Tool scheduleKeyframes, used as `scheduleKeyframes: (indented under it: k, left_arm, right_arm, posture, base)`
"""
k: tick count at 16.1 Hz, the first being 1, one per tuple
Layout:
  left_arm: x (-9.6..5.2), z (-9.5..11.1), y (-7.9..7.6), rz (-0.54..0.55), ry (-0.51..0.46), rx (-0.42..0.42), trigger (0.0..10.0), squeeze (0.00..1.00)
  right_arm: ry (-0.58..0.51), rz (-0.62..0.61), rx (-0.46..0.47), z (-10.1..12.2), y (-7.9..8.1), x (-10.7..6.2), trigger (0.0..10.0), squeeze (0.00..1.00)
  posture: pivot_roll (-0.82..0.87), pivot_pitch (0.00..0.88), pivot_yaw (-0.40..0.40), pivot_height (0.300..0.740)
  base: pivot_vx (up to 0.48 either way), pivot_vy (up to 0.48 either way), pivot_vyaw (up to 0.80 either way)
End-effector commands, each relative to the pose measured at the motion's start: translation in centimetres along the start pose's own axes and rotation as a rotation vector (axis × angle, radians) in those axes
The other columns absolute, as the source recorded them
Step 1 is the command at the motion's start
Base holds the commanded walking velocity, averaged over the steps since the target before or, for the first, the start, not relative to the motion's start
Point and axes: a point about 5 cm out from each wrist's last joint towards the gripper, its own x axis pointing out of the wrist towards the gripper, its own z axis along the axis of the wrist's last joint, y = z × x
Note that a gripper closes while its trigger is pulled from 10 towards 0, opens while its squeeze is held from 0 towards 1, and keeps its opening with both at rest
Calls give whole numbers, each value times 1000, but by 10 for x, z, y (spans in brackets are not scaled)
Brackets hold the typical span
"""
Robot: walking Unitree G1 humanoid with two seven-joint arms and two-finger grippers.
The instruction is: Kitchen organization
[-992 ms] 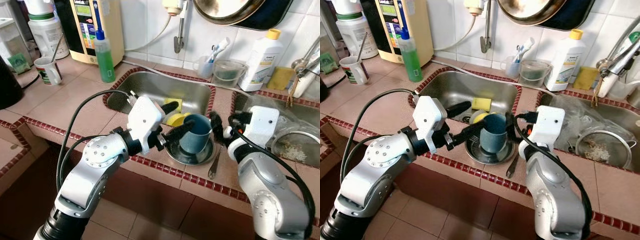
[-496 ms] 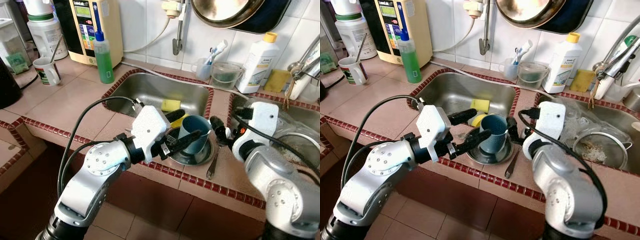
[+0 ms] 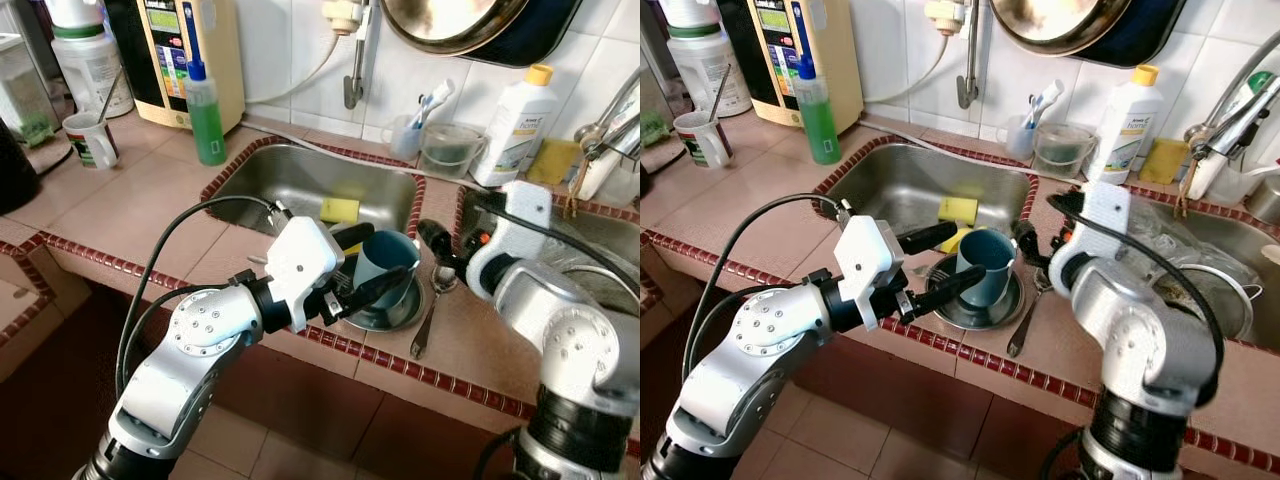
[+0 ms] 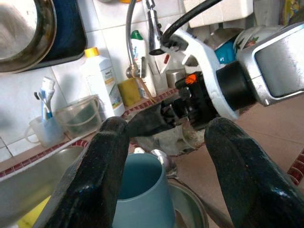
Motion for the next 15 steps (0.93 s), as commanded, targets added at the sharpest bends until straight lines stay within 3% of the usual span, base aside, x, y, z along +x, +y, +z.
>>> scheduleKeyframes:
  k: [1, 9, 11, 12, 13, 14, 15]
  left_arm:
    - [1, 6, 1, 7, -13, 28, 10000, 0]
    - [-2, 7, 0, 40, -15, 28, 10000, 0]
    - [-2, 7, -1, 42, -16, 27, 10000, 0]
    - [-2, 7, -1, 42, -17, 27, 10000, 0]
    - [-1, 8, -2, 42, -18, 26, 10000, 0]
    - [-1, 8, -2, 42, -19, 26, 10000, 0]
    - [-1, 8, -2, 41, -22, 26, 10000, 0]
  right_arm:
    - [5, 14, 4, 3, -1, 3, 10000, 0]
    - [147, 118, -7, -5, -1, 21, 9961, 0]
    - [183, 142, -2, -7, -1, 22, 9451, 0]
    - [198, 150, 2, -8, -2, 23, 8275, 0]
    - [212, 154, 7, -8, -3, 23, 6235, 0]
    - [215, 154, 7, -8, -4, 24, 6235, 0]
    - [223, 155, 6, -9, -5, 24, 1961, 0]
  posture:
    - [-63, 39, -60, 740]
    - [-40, 47, -87, 740]
    - [-41, 46, -90, 740]
    - [-41, 44, -92, 740]
    - [-43, 41, -93, 740]
    - [-43, 41, -93, 740]
    - [-44, 39, -93, 740]
  base:
    - [0, 0, 0]
    - [0, 0, 0]
    - [0, 0, 0]
    - [0, 0, 0]
    - [0, 0, 0]
    - [0, 0, 0]
    - [0, 0, 0]
